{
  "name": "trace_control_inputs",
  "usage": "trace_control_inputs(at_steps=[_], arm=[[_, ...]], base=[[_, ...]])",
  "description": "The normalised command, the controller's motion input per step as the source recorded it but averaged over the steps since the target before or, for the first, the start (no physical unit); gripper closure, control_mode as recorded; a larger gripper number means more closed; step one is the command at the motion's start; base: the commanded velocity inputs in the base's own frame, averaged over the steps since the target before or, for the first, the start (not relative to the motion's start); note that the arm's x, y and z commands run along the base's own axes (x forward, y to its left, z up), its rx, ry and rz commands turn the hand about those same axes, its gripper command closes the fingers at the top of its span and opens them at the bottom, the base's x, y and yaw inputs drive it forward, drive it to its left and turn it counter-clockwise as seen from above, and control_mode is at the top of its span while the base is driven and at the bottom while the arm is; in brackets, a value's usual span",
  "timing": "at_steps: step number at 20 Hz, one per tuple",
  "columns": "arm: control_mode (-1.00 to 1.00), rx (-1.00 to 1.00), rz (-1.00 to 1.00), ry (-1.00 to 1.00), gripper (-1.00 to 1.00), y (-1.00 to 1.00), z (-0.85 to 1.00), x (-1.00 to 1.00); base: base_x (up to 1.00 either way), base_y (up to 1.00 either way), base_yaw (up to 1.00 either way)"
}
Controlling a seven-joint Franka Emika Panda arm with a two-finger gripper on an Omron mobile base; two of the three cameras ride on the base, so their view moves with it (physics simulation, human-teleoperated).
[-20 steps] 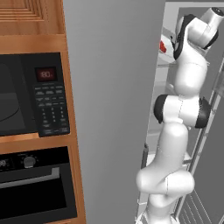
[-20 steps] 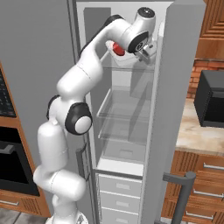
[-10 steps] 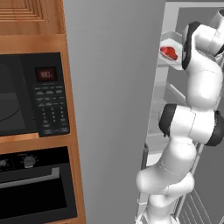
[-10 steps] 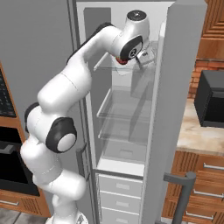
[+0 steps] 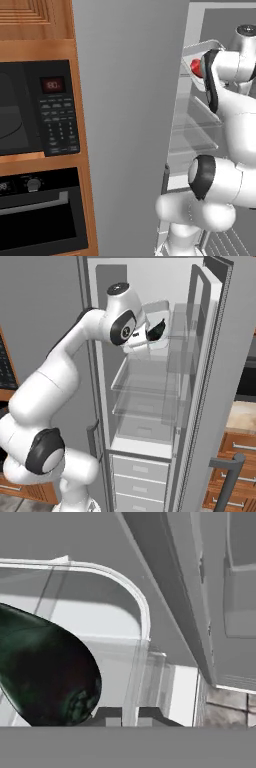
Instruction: Place the tupperware containing the steak and eggplant meal in the microwave. Close the microwave door and press the start button to reheat the meal.
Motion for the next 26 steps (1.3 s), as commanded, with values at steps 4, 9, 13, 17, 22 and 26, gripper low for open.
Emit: trace_control_inputs(at_steps=[4,9,13,17,22,26], arm=[[-1.0,0.09,-0.16,-0.06,1.0,0.5,-0.21,-0.92],[-1.0,0.13,-0.13,-0.09,1.0,0.45,-0.19,-1.0],[-1.0,0.19,-0.07,-0.09,1.0,0.2,-0.21,-1.0],[-1.0,0.14,-0.01,-0.02,1.0,0.14,-0.19,-0.88],[-1.0,0.09,0.0,0.0,1.0,0.31,-0.12,-0.59],[-1.0,0.0,0.0,0.0,1.0,0.38,0.0,-0.14]], base=[[0.0,0.0,0.0],[0.0,0.0,0.0],[0.0,0.0,0.0],[0.0,0.0,0.0],[0.0,0.0,0.0],[0.0,0.0,0.0]])
